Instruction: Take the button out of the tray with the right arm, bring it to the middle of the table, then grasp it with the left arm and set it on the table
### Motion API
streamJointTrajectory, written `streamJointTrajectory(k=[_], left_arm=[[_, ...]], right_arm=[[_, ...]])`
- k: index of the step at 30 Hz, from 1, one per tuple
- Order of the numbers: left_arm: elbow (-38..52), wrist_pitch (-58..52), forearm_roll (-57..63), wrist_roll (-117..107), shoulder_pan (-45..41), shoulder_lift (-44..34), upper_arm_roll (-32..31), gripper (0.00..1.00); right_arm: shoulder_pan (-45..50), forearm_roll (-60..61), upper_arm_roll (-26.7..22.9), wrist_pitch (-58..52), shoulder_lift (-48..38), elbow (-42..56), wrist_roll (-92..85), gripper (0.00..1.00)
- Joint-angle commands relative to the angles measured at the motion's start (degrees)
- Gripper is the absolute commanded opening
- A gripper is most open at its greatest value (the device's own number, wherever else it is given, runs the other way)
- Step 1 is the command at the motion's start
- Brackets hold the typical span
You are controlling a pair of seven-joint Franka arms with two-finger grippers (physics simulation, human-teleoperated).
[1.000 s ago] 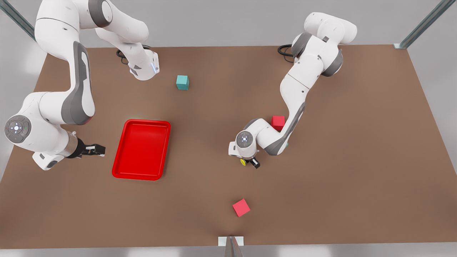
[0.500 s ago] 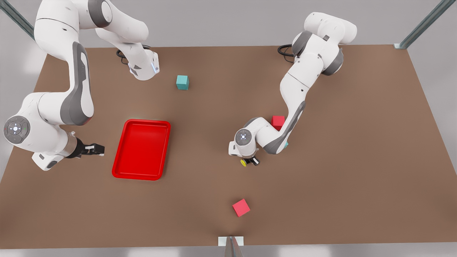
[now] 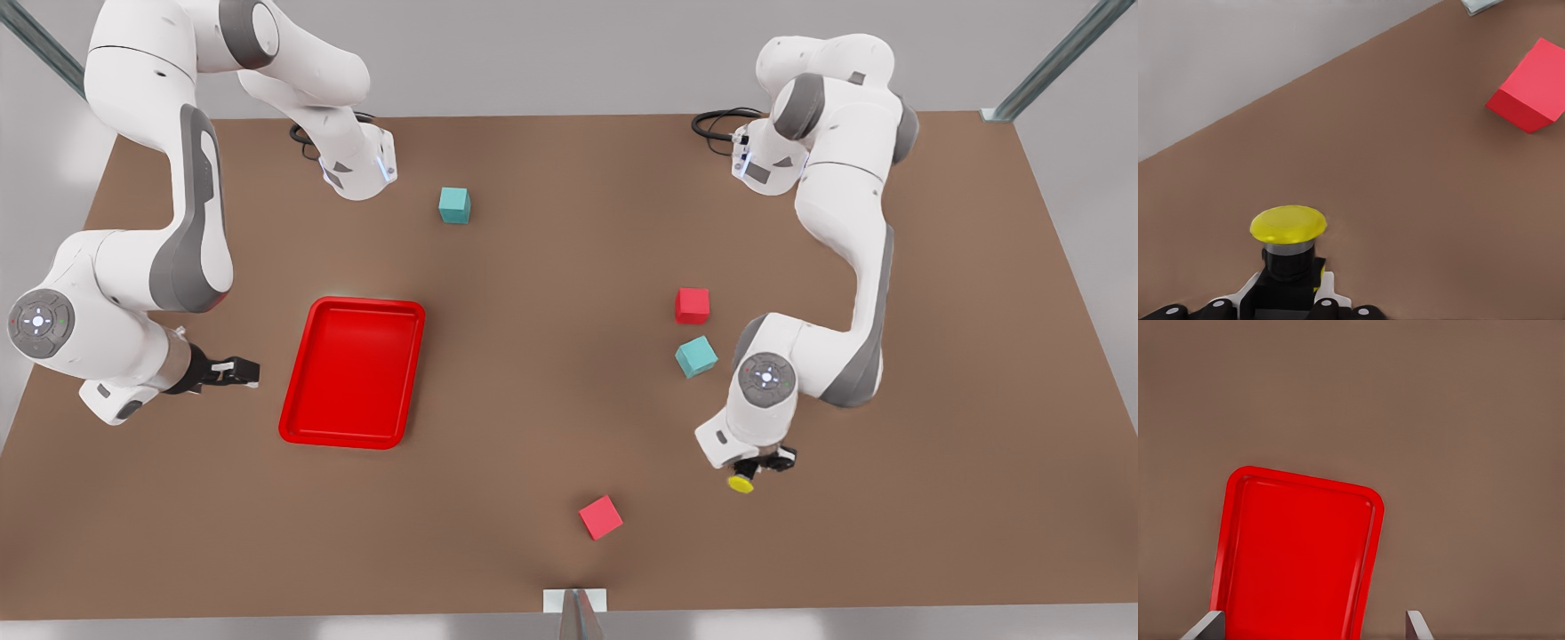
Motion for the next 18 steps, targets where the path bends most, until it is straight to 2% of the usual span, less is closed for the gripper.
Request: streamJointTrajectory(k=[1, 2, 3, 7, 9, 11, 14, 16, 18], left_arm=[[1.13, -5.76, 5.18, -43.76, -8.07, -0.48, 9.95, 0.32], [1.04, -5.58, 5.18, -50.97, -13.52, -0.22, 17.07, 0.32], [1.04, -5.93, 5.27, -57.83, -14.5, 0.22, 18.22, 0.32], [0.6, -0.22, 5.1, -93.06, -17.13, 3.47, 18.05, 0.32], [-0.19, 13.4, 4.74, -111.88, -17.13, 5.4, 18.05, 0.32], [-0.37, 15.69, 5.71, -115.58, -22.32, 10.33, 25.08, 0.32], [0.25, 17.01, 8.88, -123.23, -24.16, 14.72, 26.84, 0.32], [0.51, 18.06, 9.58, -125.69, -26.45, 17.44, 30.17, 0.32], [0.6, 21.32, 9.4, -130.96, -26.19, 17.53, 30.26, 0.32]], right_arm=[[0.0, 0.2, 0.01, -0.05, -0.13, 0.12, -0.5, 1.0], [0.0, 0.2, 0.01, -0.05, -0.13, 0.12, -0.5, 1.0], [0.0, 0.2, 0.01, -0.05, -0.13, 0.12, -0.5, 1.0], [0.0, 0.29, 0.01, 0.04, -0.05, 0.03, -0.5, 1.0], [0.0, 0.29, 0.01, 0.13, 0.04, 0.03, -0.5, 1.0], [0.0, 0.29, 0.01, 0.13, 0.04, 0.03, -0.5, 1.0], [0.0, 0.29, 0.01, 0.13, 0.04, 0.03, -0.5, 1.0], [-0.17, 0.29, 0.01, 0.04, 0.31, 0.12, -0.5, 1.0], [-0.26, 0.38, -0.08, 0.13, 0.31, 0.12, -0.5, 1.0]])
